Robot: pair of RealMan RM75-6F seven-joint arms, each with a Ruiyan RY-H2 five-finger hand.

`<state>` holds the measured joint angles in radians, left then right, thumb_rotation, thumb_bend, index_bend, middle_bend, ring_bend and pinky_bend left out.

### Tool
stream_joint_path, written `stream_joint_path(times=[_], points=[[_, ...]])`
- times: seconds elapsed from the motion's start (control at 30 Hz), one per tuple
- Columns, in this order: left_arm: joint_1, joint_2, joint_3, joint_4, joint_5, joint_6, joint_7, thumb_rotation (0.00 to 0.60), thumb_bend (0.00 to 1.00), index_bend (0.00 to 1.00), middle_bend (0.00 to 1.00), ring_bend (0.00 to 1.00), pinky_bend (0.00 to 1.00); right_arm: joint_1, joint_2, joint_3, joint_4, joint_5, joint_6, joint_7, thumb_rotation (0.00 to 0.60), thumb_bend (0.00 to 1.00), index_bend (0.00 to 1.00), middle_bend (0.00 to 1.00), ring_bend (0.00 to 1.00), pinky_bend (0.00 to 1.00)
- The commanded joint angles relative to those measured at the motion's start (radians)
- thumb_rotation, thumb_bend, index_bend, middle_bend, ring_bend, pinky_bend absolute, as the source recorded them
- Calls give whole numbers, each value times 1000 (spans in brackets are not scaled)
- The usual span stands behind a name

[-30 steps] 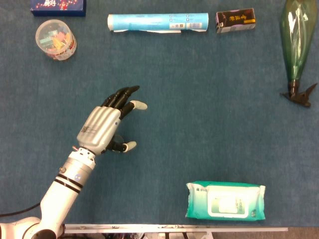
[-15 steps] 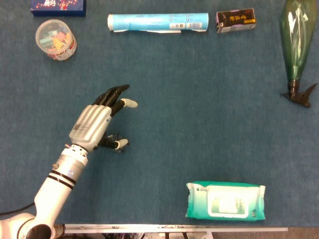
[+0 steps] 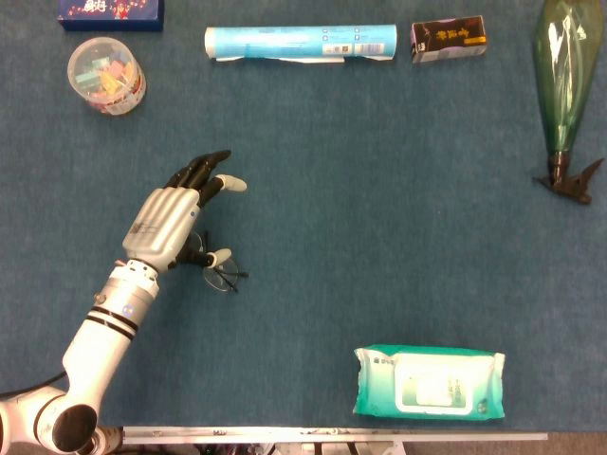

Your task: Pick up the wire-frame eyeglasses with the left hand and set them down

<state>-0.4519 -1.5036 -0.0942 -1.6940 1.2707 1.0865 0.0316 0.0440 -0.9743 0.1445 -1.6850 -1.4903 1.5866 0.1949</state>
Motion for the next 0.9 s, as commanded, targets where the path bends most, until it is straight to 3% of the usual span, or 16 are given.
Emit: stream_joint_path(times=[0.03,0.9], points=[[-6,-7,-1,29,0,-12,-16,600,15,244,66,31,107,0,0,0,0,0,0,-1,600,506,644,474,293,429],[-17,-79,16,200,17,-55,-100,600,15,240,61,31,107,-1,0,-3,0,-5,2,-4,600,507,644,474,293,429]])
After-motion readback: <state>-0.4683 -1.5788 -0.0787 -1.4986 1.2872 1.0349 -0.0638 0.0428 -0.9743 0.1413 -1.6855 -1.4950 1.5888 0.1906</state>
